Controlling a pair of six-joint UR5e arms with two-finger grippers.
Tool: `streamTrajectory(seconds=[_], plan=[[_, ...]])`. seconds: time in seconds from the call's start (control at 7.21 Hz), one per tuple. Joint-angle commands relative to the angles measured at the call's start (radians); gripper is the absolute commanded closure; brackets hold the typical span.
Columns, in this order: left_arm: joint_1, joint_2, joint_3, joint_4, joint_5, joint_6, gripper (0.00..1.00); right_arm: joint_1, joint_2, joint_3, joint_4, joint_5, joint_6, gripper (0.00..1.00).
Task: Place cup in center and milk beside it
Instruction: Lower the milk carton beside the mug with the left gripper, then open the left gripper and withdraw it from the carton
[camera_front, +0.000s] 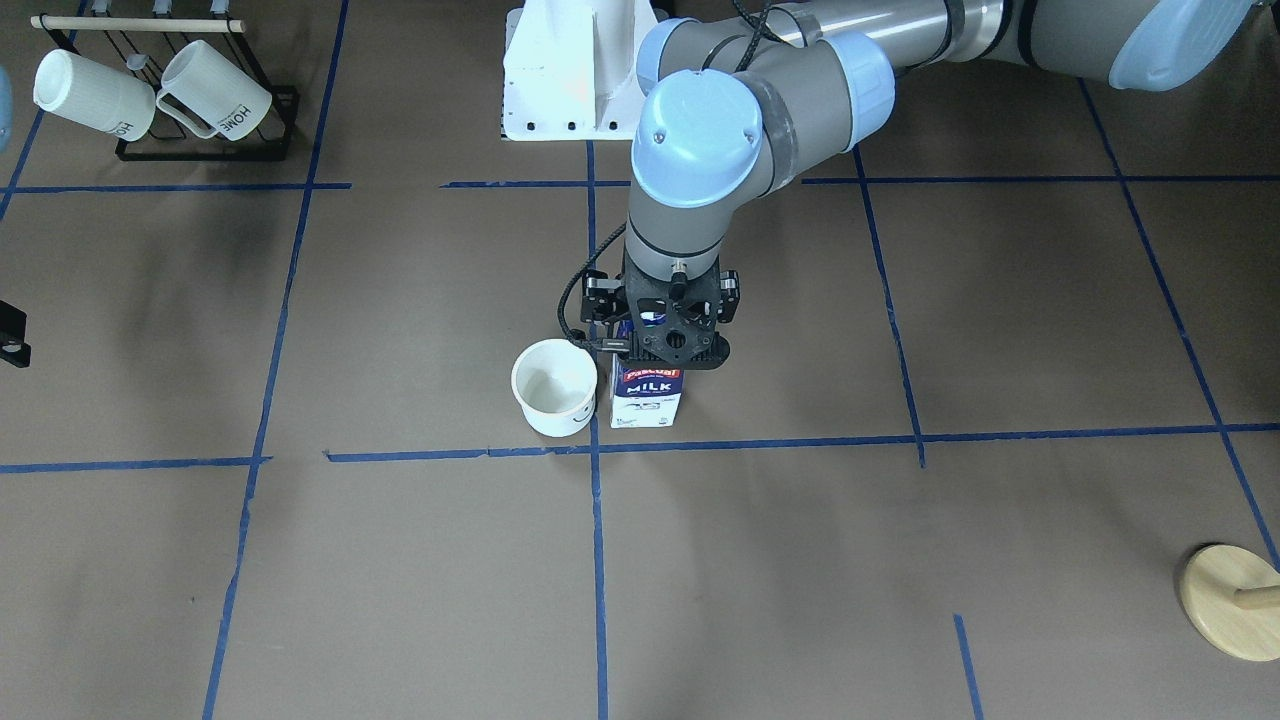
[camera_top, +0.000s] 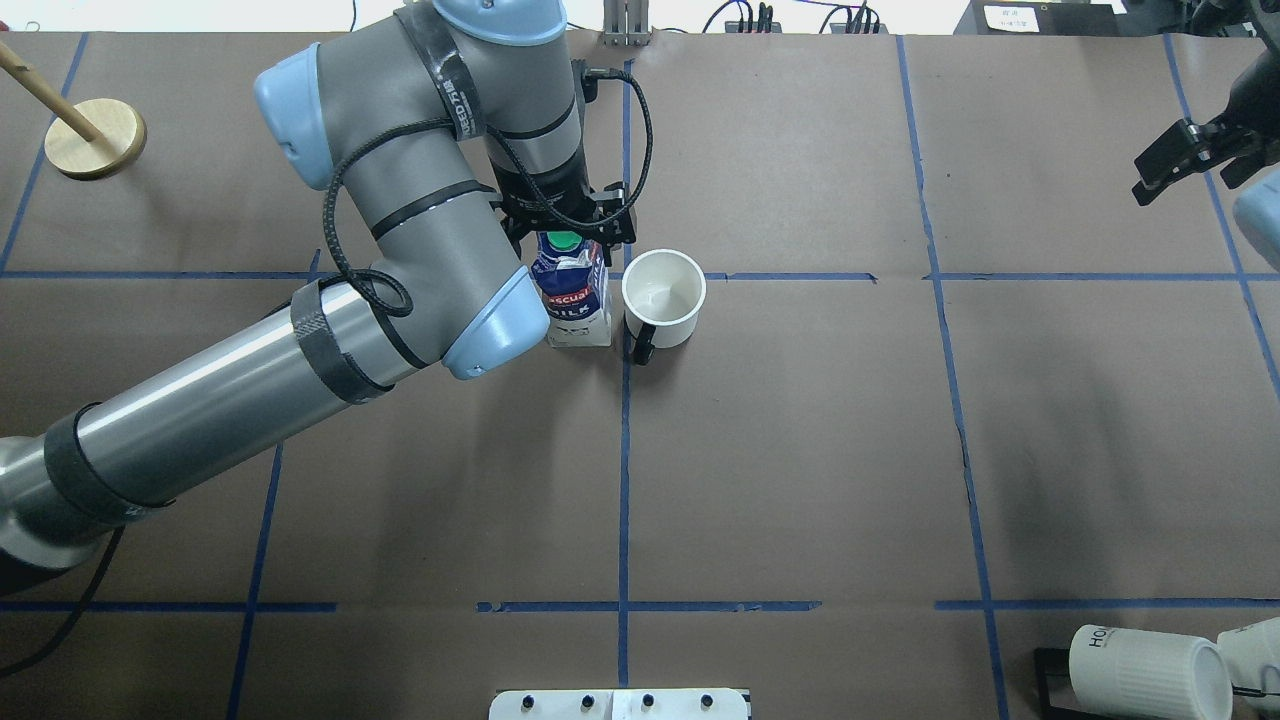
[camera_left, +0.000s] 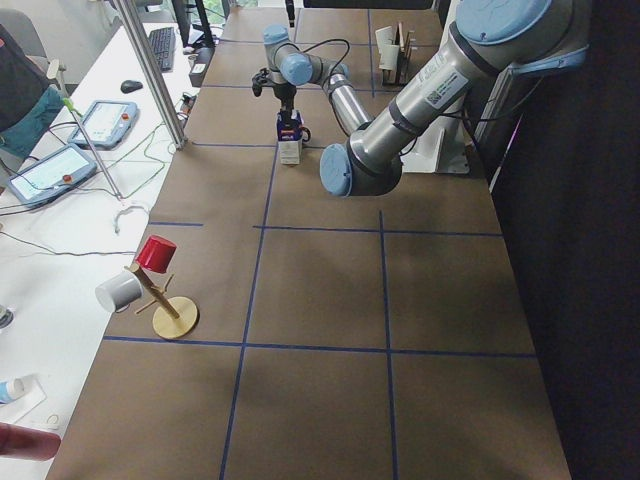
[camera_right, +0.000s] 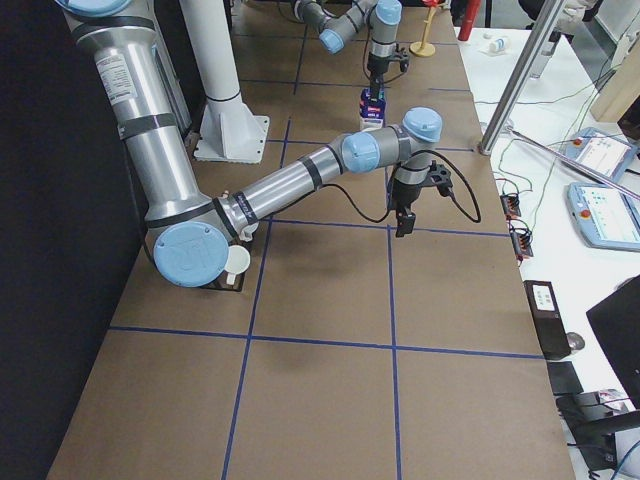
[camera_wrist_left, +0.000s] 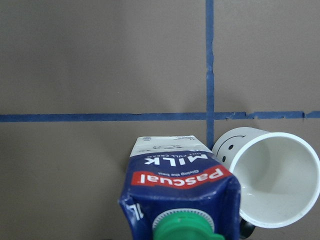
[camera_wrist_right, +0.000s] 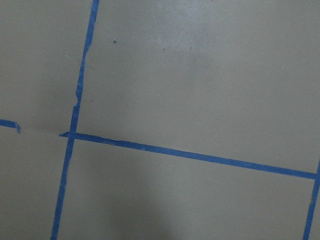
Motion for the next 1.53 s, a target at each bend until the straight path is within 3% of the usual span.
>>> streamTrajectory(seconds=[0.0, 0.14, 0.28, 0.55, 0.83, 1.39], plan=[[-0.006, 0.01, -0.113, 0.076, 0.013, 0.005, 0.0, 0.0, -0.001, 0.0, 0.002, 0.005, -0.001, 0.0], [-0.034, 0.018, -0.191, 0.136, 0.012, 0.014, 0.0, 0.0, -0.001, 0.0, 0.002, 0.003, -0.002, 0.0], [-0.06, 0.107, -0.298, 0.152, 0.006, 0.069, 0.0, 0.0, -0.003, 0.0, 0.002, 0.005, -0.01, 0.0], [-0.217, 0.375, -0.458, 0.15, -0.011, 0.399, 0.0, 0.029, -0.019, -0.002, 0.002, 0.031, -0.048, 0.0], [-0.433, 0.549, -0.425, 0.152, -0.135, 0.776, 0.0, 0.086, -0.067, -0.006, 0.002, 0.043, -0.161, 0.0], [-0.681, 0.809, -0.37, 0.137, -0.162, 1.032, 0.0, 0.228, -0.211, -0.012, 0.002, 0.043, -0.347, 0.0]])
